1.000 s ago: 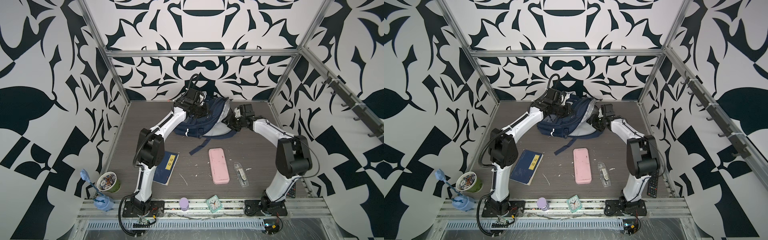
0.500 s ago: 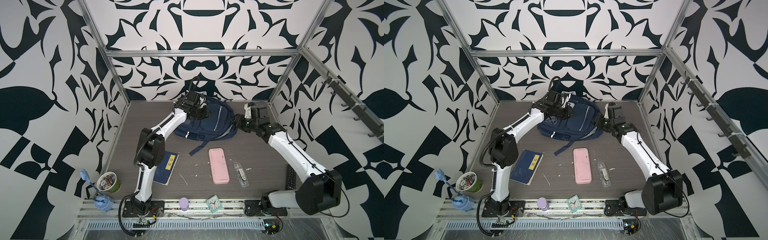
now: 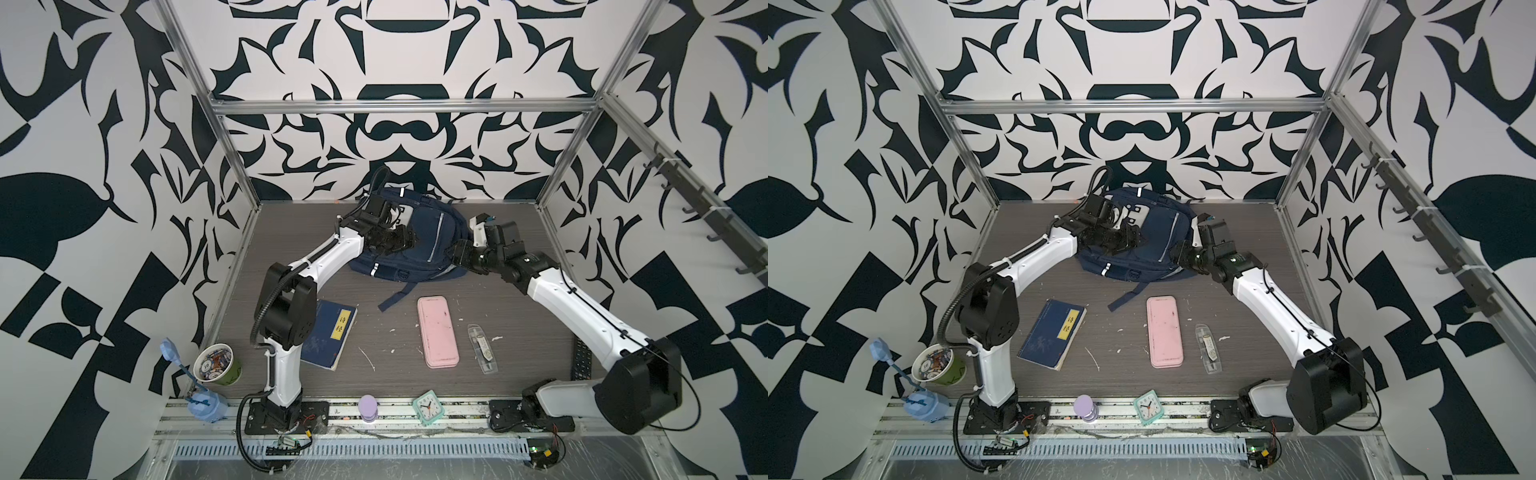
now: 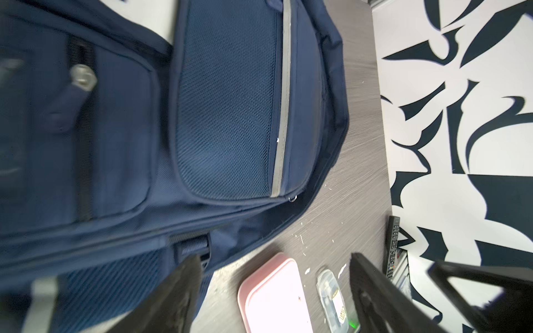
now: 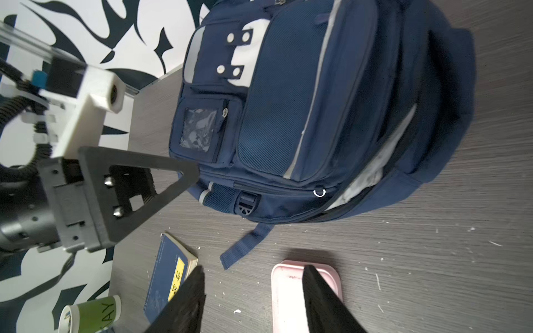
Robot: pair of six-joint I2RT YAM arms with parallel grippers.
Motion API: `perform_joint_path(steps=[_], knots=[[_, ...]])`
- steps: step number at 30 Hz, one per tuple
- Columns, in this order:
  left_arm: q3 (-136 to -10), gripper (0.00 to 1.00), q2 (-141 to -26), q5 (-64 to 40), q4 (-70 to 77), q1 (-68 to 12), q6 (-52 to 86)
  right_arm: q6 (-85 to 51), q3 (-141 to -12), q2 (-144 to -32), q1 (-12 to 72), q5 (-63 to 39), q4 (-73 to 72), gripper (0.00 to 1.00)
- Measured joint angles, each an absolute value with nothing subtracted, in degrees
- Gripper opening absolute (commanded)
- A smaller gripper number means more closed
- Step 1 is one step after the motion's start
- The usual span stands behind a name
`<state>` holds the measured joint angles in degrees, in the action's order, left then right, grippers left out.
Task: Pack books, pencil case, and school supplies into a backpack
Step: Move the book to the center of the table.
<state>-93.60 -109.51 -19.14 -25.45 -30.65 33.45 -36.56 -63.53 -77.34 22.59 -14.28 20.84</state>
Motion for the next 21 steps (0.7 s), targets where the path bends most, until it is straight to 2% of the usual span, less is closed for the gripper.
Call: perform_joint_path(steps=[3,4,11,16,21], knots=[[-91.11,0.84,-105.19,-18.06,-25.08,-29.63,32.95,-36.38,-63.55,-78.96,24.95,-14.52,20.38,0.58],[-89.89,0.88,-103.68,-17.65,-25.08,-29.26,32.77,-36.36,-63.55,-79.72,25.8,-14.72,20.27,0.58],[-76.64,0.88,-94.74,-14.15,-25.82,-26.11,31.0,-36.14,-63.55,-83.68,31.9,-15.75,18.72,0.58],[-64.95,0.89,-88.95,-12.56,-27.46,-21.39,29.89,-36.21,-63.46,-85.95,35.46,-16.73,17.04,0.59],[-59.2,0.89,-82.08,-11.51,-29.19,-16.82,29.54,-36.71,-63.44,-88.92,39.16,-16.97,14.9,0.59]])
